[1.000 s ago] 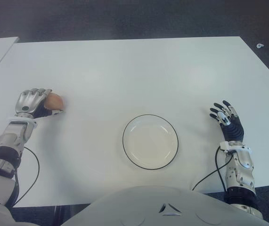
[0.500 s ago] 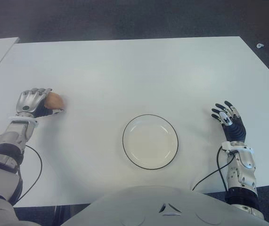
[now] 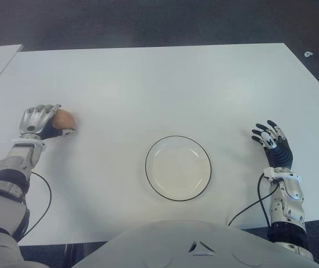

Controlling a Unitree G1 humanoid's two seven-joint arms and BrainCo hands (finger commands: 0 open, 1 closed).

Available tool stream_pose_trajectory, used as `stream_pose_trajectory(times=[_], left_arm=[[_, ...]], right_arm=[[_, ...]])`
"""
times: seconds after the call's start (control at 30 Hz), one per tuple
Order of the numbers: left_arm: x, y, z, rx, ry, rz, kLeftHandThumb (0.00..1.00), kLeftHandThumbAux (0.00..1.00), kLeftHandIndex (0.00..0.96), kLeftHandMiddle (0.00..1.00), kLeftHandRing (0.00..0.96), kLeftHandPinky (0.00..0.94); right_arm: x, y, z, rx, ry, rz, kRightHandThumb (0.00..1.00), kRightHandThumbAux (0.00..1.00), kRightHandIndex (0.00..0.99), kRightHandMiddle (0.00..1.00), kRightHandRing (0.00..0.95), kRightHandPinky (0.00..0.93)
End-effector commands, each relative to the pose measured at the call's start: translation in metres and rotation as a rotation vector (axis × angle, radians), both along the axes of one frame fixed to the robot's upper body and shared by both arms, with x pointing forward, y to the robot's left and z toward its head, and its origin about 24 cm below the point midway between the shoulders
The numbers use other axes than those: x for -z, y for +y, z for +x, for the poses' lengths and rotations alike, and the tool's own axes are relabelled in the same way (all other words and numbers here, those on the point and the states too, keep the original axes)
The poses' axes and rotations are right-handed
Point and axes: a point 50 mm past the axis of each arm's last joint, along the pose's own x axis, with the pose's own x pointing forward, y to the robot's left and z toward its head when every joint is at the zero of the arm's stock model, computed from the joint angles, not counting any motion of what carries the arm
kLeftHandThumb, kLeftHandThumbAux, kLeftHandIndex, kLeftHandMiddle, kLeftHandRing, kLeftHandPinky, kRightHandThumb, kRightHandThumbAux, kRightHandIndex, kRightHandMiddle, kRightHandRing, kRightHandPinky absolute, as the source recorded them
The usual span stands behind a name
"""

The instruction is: Put the apples into the plate.

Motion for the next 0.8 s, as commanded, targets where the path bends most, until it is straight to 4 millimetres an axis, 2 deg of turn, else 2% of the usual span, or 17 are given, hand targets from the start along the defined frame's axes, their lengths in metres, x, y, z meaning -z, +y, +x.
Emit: stream_pose_trajectory(times=[0.03, 0.07, 0.13, 0.23, 0.43, 0.6, 0.67, 0.8], left_arm=[[0.0226, -0.0036, -0.0140, -0.023, 0.094, -0.037, 0.644, 0.454, 0.266, 0.327, 0.342, 0.413], [0.0227, -0.0038, -0.0138, -0.025, 0.090, -0.046, 0.654, 0.458, 0.279, 0.338, 0.353, 0.423], [0.0235, -0.0045, -0.0131, -0.030, 0.089, -0.058, 0.694, 0.593, 0.364, 0.412, 0.414, 0.481], [0.0250, -0.0050, -0.0124, -0.038, 0.095, -0.058, 0.795, 0.639, 0.405, 0.457, 0.493, 0.541], [0.0270, -0.0069, -0.0124, -0.043, 0.062, -0.053, 0.845, 0.661, 0.413, 0.496, 0.650, 0.618], [0.0273, -0.0079, -0.0128, -0.051, 0.034, -0.082, 0.851, 0.664, 0.409, 0.508, 0.698, 0.589], [0.0275, -0.0082, -0.0130, -0.057, 0.023, -0.102, 0.853, 0.665, 0.408, 0.514, 0.711, 0.470], [0.0276, -0.0094, -0.0130, -0.060, 0.005, -0.140, 0.854, 0.665, 0.406, 0.517, 0.721, 0.341]], right_arm=[[-0.0004, -0.0012, -0.0009, 0.014, 0.003, 0.023, 0.692, 0.669, 0.141, 0.300, 0.315, 0.329], [-0.0011, -0.0011, -0.0009, 0.014, 0.001, 0.025, 0.693, 0.669, 0.142, 0.301, 0.315, 0.328], [-0.0018, -0.0013, -0.0009, 0.014, 0.000, 0.028, 0.704, 0.672, 0.148, 0.305, 0.317, 0.324], [-0.0023, -0.0011, -0.0008, 0.016, -0.002, 0.031, 0.712, 0.675, 0.151, 0.310, 0.320, 0.325], [-0.0032, -0.0011, -0.0008, 0.020, -0.002, 0.039, 0.721, 0.683, 0.153, 0.318, 0.329, 0.338], [-0.0040, -0.0006, -0.0006, 0.018, -0.008, 0.048, 0.720, 0.685, 0.151, 0.319, 0.332, 0.343], [-0.0046, -0.0004, -0.0004, 0.016, -0.014, 0.054, 0.716, 0.686, 0.151, 0.319, 0.333, 0.345], [-0.0054, 0.0002, -0.0008, 0.016, -0.021, 0.061, 0.709, 0.688, 0.150, 0.318, 0.334, 0.346]])
